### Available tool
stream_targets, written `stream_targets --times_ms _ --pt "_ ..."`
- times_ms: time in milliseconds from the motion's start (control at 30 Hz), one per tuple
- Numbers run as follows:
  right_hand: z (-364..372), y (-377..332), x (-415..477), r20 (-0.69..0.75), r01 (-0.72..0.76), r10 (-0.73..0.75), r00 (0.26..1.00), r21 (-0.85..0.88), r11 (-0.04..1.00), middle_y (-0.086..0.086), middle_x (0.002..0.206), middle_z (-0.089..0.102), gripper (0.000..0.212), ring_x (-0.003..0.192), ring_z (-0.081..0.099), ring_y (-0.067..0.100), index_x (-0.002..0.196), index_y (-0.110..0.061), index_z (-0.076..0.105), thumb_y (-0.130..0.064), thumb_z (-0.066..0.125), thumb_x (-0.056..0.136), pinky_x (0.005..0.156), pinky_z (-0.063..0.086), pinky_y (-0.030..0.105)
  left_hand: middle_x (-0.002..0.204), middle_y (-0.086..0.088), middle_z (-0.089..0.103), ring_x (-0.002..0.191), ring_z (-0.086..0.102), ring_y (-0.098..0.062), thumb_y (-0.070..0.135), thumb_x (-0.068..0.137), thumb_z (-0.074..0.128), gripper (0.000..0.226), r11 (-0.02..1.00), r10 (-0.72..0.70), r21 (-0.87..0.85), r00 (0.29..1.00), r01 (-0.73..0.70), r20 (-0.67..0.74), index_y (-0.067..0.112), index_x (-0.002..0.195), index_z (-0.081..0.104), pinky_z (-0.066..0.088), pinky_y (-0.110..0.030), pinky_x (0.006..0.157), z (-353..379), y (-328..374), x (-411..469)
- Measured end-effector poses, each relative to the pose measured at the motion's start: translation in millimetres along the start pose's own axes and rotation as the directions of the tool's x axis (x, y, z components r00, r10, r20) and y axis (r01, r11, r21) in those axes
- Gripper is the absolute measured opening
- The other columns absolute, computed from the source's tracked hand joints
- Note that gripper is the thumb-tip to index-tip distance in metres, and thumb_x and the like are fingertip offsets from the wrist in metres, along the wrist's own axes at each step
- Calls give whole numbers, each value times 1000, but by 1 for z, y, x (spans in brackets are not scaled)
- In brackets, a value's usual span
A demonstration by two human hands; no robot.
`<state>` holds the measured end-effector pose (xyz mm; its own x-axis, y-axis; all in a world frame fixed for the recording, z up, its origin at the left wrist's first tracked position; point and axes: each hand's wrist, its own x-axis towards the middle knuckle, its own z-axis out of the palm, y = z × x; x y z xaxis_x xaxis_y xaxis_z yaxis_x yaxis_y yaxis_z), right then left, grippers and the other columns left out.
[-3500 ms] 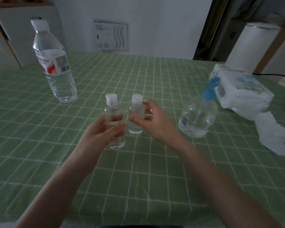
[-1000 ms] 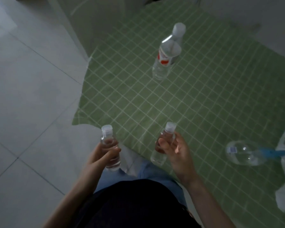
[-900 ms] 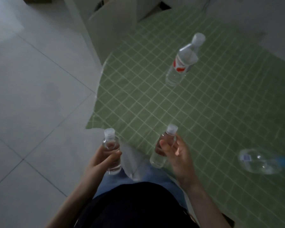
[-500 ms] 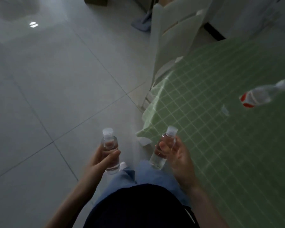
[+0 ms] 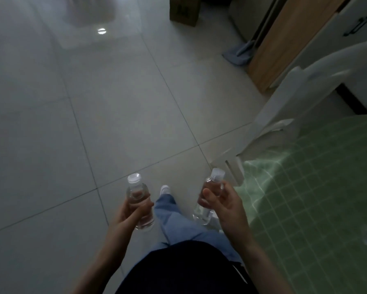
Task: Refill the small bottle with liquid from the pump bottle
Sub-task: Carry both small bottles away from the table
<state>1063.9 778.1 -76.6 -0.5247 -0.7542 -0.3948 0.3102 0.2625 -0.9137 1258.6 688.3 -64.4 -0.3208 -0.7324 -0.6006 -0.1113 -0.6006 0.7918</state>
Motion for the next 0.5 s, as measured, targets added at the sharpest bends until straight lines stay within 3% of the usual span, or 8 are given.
stream_targets --times_ms 167,300,500 --pt "28 -25 77 36 -3 3 999 -5 1000 -6 75 70 26 74 65 7 92 -15 61 -29 69 71 78 54 35 87 -3 74 91 65 -23 17 71 63 23 1000 -13 -28 995 11 -96 20 94 67 47 -38 87 -7 43 61" --pt "41 -51 125 23 17 -18 1000 18 1000 -9 74 71 25 71 66 2 92 -14 60 -25 67 71 72 58 23 83 3 75 84 67 -15 20 68 63 27 999 -27 -31 998 25 -65 21 94 66 48 -32 80 -5 78 102" --pt "58 -79 178 -41 7 -4 999 60 998 -7 72 69 19 70 65 2 92 -10 59 -16 66 75 66 56 19 86 4 75 81 69 -9 20 69 61 27 1000 -13 14 999 12 51 21 96 65 52 -22 71 8 129 171"
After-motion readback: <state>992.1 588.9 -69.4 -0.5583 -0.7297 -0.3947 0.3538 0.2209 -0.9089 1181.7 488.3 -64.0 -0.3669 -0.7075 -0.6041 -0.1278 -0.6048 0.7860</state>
